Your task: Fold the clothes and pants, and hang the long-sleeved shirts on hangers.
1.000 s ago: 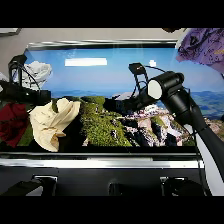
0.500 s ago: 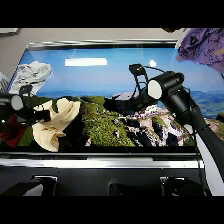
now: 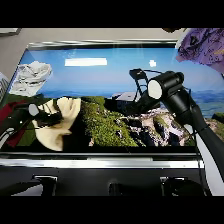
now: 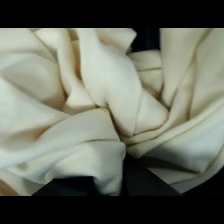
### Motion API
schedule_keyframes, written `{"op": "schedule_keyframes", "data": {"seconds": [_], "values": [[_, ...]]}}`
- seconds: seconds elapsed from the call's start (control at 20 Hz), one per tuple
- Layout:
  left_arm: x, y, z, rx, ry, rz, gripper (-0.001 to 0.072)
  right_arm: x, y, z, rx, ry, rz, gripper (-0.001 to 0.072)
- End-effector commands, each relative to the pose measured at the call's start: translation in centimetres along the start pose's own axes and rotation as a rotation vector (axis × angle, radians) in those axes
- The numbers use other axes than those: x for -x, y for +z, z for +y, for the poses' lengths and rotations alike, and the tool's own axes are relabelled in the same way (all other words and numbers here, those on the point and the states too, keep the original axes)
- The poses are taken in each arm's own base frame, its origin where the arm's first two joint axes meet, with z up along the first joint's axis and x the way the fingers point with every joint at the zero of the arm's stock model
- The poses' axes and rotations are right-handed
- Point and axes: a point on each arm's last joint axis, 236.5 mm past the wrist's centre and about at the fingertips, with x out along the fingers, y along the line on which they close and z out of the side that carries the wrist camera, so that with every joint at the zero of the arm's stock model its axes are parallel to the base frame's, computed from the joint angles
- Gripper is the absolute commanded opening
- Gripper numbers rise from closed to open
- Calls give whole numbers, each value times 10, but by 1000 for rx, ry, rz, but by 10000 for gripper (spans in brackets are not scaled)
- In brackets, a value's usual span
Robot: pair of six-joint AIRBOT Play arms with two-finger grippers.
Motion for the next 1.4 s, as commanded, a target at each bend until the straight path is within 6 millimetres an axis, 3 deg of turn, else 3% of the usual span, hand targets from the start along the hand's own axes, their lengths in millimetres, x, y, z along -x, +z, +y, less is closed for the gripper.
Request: {"op": "schedule_keyframes", "data": {"seconds": [0.0, 0.05, 0.15, 0.3, 0.45, 0.55, 0.6, 0.65, 0.7, 0.75, 0.85, 0.9, 0.95, 1.05, 1.1, 1.15, 1.25, 1.35], "values": [[12, -15, -99, -26, -247, 30, 20, 3, -23, -24, 47, -101, 101, 249], [22, -22, -137, -69, -310, 24, 20, 5, -30, -35, 60, -143, 129, 251], [45, -45, -218, -166, -437, 3, 19, 16, -36, -65, 60, -269, 152, 405], [52, -93, -301, -208, -518, 39, 19, 43, -36, -93, 61, -389, 109, 425], [21, -140, -341, -217, -502, 130, 20, 69, -39, -102, 48, -416, 37, 428], [-5, -158, -348, -215, -478, 189, 33, 81, -41, -116, 36, -474, -8, 513], [-10, -157, -346, -202, -467, 209, 159, 84, -40, -124, 25, -509, -33, 532], [-9, -149, -340, -187, -459, 213, 420, 82, -38, -134, -5, -541, -64, 554], [-4, -136, -332, -173, -454, 213, 618, 73, -37, -143, -69, -528, -79, 560], [6, -118, -319, -173, -452, 207, 675, 60, -40, -157, -172, -487, -81, 558], [33, -75, -286, -188, -458, 172, 675, 26, -37, -165, -388, -216, -92, 535], [46, -52, -268, -192, -462, 143, 674, 12, -20, -158, -516, 37, -137, 505], [57, -29, -247, -181, -463, 112, 674, 13, 12, -154, -630, 293, -234, 450], [71, 10, -209, -108, -456, 65, 674, 19, 64, -182, -783, 562, -421, 432], [74, 25, -191, -64, -450, 51, 674, 3, 71, -194, -827, 604, -425, 437], [75, 36, -175, -24, -441, 47, 674, -24, 70, -195, -845, 627, -370, 486], [76, 49, -149, 32, -426, 51, 674, -83, 60, -163, -789, 689, -192, 494], [77, 55, -133, 66, -416, 57, 674, -126, 54, -134, -768, 719, -79, 491]]}}
